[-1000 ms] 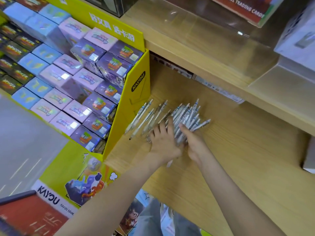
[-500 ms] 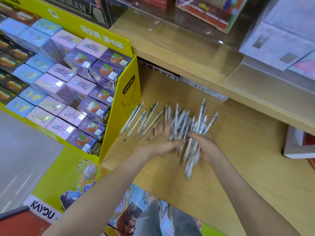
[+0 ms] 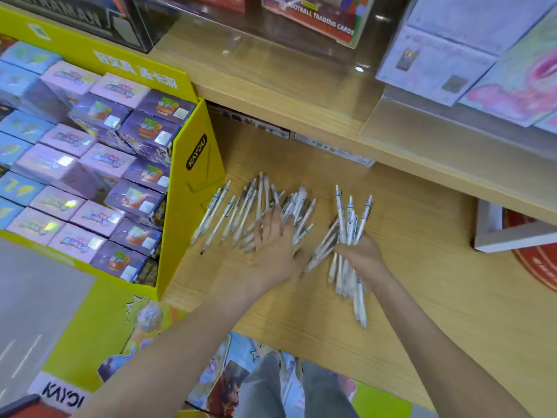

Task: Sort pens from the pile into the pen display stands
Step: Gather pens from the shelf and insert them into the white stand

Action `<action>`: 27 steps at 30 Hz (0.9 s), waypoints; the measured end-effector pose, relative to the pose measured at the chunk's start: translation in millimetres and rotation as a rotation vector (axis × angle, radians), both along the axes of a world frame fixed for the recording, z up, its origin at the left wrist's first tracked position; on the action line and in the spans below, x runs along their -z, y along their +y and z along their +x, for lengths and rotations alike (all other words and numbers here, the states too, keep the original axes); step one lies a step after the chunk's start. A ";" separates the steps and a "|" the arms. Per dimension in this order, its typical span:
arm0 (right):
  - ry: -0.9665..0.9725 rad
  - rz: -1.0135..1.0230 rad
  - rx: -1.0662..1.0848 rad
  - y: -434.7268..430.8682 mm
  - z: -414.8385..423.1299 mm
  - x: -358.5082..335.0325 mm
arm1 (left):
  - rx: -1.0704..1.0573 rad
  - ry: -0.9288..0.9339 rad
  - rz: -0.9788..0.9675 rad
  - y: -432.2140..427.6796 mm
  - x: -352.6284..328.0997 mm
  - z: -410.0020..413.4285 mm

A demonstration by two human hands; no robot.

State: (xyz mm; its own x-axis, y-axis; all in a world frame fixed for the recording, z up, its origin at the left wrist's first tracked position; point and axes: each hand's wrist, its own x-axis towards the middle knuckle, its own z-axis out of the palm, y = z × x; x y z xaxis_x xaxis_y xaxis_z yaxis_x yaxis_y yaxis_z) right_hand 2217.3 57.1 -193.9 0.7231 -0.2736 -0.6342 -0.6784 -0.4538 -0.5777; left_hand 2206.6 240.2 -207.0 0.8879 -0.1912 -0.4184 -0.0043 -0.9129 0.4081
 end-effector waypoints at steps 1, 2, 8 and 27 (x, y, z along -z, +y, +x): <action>0.004 -0.036 0.035 -3.2 -0.4 0.8 | 0.031 -0.027 0.040 -0.8 1.7 0.0; 0.005 -0.060 0.059 -6.0 -1.4 0.8 | 0.049 -0.059 0.086 -0.1 3.2 -0.1; -0.009 -0.031 0.060 -10.3 -5.5 7.0 | 0.113 -0.003 0.183 7.1 13.3 -0.6; -0.565 0.311 -0.131 -7.5 -38.7 -28.7 | -0.148 0.246 -1.084 -79.9 -54.5 -1.6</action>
State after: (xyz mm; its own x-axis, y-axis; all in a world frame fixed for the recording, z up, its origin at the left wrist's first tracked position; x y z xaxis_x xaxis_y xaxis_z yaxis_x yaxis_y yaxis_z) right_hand 2178.6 49.6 -165.2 0.9829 -0.0263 -0.1823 -0.1827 -0.2666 -0.9463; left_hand 2205.0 160.2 -152.5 0.8482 -0.4601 -0.2622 0.2653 -0.0594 0.9623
